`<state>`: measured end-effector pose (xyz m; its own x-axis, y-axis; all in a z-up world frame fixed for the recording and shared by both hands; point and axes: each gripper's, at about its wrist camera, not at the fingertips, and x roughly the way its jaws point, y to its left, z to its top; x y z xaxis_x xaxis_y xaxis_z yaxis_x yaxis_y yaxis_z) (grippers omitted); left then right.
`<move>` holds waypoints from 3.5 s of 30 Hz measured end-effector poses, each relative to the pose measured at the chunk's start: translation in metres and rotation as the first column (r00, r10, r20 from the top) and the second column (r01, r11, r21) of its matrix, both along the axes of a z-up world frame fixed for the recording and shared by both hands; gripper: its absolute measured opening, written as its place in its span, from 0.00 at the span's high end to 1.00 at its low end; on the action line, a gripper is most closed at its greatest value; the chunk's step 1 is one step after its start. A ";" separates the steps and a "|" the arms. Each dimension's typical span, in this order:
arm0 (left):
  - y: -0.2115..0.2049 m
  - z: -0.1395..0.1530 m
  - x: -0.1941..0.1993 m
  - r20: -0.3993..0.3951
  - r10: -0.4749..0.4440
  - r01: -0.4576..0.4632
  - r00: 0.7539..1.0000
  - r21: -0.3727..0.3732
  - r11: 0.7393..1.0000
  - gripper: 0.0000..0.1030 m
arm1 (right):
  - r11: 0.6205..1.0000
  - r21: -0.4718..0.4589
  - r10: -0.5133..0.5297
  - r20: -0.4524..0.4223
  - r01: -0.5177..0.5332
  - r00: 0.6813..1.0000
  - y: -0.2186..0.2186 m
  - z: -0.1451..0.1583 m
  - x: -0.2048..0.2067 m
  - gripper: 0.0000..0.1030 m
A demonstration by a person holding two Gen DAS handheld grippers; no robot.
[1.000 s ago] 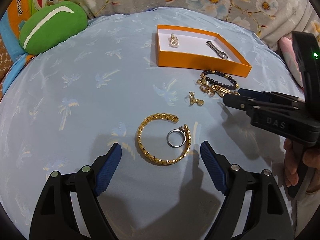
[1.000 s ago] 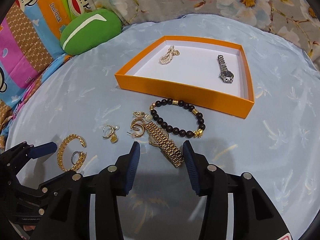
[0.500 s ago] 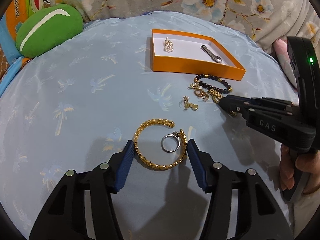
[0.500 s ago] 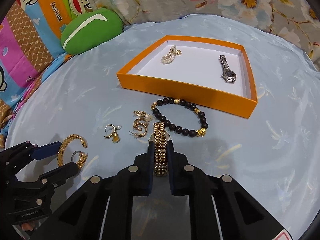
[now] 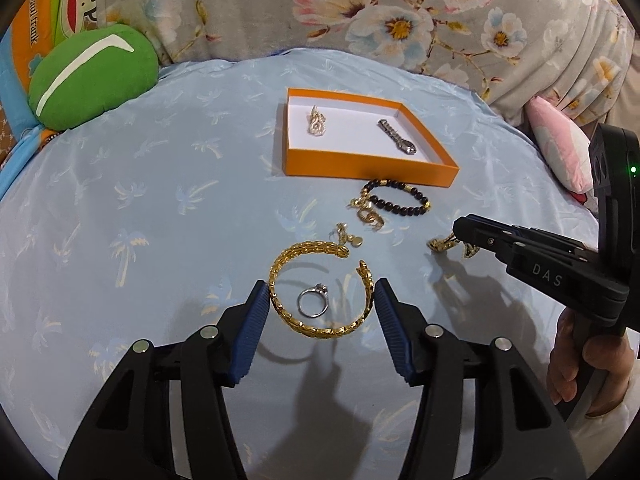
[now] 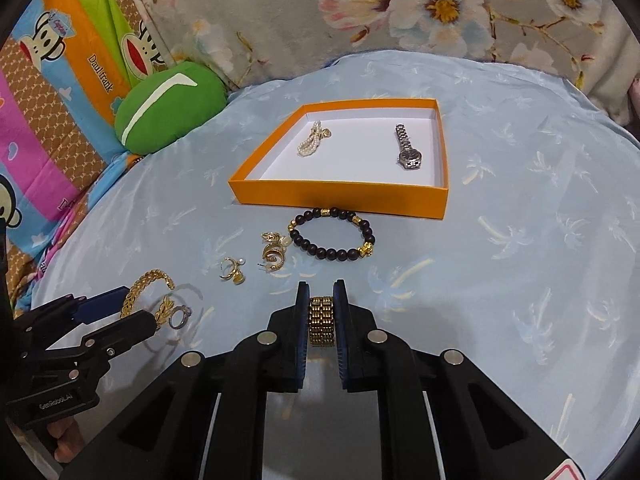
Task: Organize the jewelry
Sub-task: 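Grasp the gold cuff with the left tool while the right tool grasps the gold link watch, then lower both held pieces into the orange box and open both tools, then move the right tool to the black bead bracelet and grasp it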
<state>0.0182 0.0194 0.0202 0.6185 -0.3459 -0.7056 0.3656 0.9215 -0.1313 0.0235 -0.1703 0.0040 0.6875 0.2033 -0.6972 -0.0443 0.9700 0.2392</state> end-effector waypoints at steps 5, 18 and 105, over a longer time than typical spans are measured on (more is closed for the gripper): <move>-0.005 0.008 0.005 0.015 -0.008 0.008 1.000 0.009 1.000 0.49 | 1.000 0.009 -0.027 0.014 0.027 1.000 -0.009 0.012 -0.001 0.89; -0.020 0.034 0.077 0.069 0.004 -0.006 0.998 0.024 1.000 0.49 | 0.996 -0.050 -0.074 0.095 0.079 0.993 -0.031 0.050 0.068 0.89; -0.011 -0.032 0.031 -0.054 -0.018 0.022 0.998 0.067 0.998 0.35 | 0.979 -0.145 0.132 -0.098 -0.145 0.986 0.026 -0.027 0.058 0.93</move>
<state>0.0495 0.0087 -0.0117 0.5725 -0.3085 -0.7596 0.3781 0.9215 -0.0893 0.0815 -0.1447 -0.0227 0.5948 0.1796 -0.7835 -0.1660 0.9812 0.0989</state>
